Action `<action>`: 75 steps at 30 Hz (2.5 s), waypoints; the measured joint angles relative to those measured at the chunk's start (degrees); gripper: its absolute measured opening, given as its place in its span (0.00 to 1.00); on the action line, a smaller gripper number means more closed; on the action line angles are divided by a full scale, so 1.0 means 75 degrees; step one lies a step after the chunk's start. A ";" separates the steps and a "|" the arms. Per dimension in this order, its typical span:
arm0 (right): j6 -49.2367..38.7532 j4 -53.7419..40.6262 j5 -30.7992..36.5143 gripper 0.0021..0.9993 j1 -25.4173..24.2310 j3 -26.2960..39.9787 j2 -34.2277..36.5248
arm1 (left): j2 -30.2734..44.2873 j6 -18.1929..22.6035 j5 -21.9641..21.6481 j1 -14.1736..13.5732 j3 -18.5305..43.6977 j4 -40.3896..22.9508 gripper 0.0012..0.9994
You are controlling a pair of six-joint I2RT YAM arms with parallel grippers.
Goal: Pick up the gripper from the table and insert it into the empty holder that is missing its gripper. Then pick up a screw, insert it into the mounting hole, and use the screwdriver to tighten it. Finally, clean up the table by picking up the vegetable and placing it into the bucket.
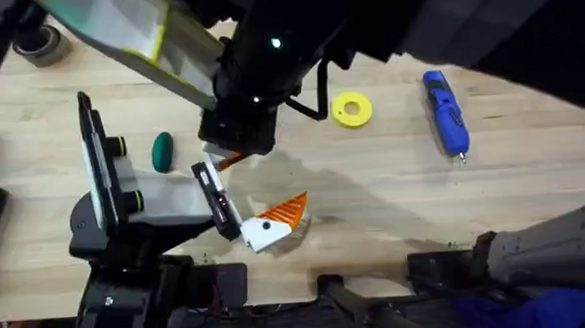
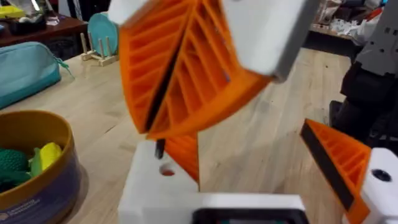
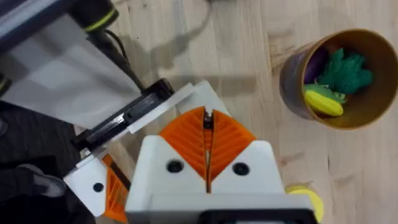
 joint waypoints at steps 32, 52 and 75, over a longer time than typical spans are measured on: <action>0.0002 0.0098 0.0000 0.00 0.0026 -0.0187 -0.0070 | 0.0000 0.0000 0.0000 0.0000 0.0000 0.0000 0.99; 0.0002 0.0276 0.0000 0.00 0.0055 -0.0423 -0.0070 | 0.0000 0.0000 0.0000 0.0000 0.0000 0.0000 0.99; 0.0002 0.0277 0.0000 0.00 0.0055 -0.0499 -0.0070 | 0.0001 0.0000 0.0000 0.0000 0.0000 0.0000 0.99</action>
